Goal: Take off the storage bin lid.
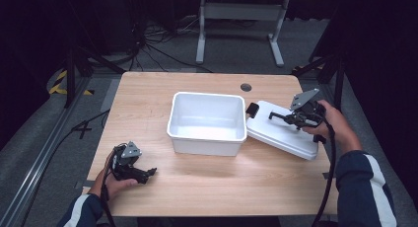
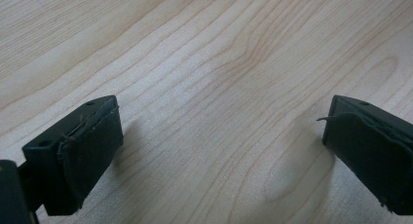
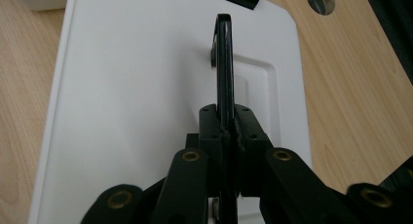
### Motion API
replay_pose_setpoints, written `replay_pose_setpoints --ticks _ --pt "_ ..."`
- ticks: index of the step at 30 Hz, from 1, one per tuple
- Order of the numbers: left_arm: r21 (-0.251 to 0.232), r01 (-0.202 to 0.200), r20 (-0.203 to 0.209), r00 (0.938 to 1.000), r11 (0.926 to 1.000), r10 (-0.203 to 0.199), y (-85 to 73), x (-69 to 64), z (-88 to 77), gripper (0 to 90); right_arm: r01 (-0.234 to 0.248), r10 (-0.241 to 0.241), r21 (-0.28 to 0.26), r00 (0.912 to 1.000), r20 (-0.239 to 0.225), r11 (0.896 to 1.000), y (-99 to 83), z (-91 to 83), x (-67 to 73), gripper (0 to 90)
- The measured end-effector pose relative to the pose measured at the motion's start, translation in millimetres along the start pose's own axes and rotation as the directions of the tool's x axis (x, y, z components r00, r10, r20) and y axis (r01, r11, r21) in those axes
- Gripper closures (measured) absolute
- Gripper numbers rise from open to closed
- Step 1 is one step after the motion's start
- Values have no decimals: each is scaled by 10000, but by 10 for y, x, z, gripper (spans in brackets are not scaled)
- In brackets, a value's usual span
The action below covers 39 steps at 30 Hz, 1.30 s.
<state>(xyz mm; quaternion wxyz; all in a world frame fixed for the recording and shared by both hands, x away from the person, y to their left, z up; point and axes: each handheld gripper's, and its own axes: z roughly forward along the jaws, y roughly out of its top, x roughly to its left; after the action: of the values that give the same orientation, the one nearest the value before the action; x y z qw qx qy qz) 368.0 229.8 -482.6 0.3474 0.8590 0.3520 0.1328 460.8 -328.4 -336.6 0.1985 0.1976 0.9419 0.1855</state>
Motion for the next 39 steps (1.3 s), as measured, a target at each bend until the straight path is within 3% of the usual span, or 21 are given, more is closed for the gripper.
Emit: replay_pose_setpoints --ticks 8,18,22,39 --pt "5 4 -1 10000 10000 -4 0 0 0 15 -234 234 11 9995 -189 9997 -41 213 -8 842" --pt "10 2 -1 10000 10000 -2 0 0 -1 15 -467 481 449 9984 -299 9979 -119 405 -12 841" --pt "5 -2 -3 10000 10000 2 0 0 0 15 -561 580 399 9971 -484 9976 -155 442 2 841" --pt "-35 -4 -2 10000 10000 4 -1 0 5 15 -862 864 69 9954 -411 9963 -213 481 -2 828"
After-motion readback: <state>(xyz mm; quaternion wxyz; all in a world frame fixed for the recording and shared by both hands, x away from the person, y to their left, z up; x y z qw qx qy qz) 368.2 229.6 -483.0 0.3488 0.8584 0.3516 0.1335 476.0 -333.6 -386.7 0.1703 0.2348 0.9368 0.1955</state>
